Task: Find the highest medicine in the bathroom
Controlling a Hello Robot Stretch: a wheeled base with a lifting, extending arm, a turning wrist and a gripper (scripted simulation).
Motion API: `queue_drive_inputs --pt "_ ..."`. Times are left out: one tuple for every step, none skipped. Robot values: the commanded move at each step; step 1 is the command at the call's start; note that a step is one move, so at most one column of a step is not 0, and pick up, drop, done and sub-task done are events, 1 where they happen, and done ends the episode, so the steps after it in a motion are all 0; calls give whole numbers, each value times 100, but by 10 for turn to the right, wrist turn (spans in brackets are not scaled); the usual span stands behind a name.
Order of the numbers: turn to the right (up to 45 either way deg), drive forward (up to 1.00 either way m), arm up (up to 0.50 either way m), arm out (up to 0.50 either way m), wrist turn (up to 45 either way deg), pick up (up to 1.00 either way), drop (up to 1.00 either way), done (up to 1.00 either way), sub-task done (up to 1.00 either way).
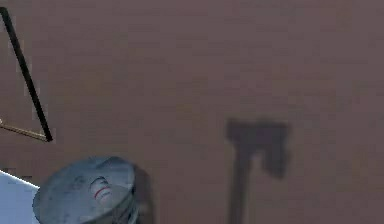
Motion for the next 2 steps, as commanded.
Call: queue_drive_inputs --pt "-270 0 0 0 0 0 0 0 0" --pt "0 0 0 0 0 0 0 100 0"
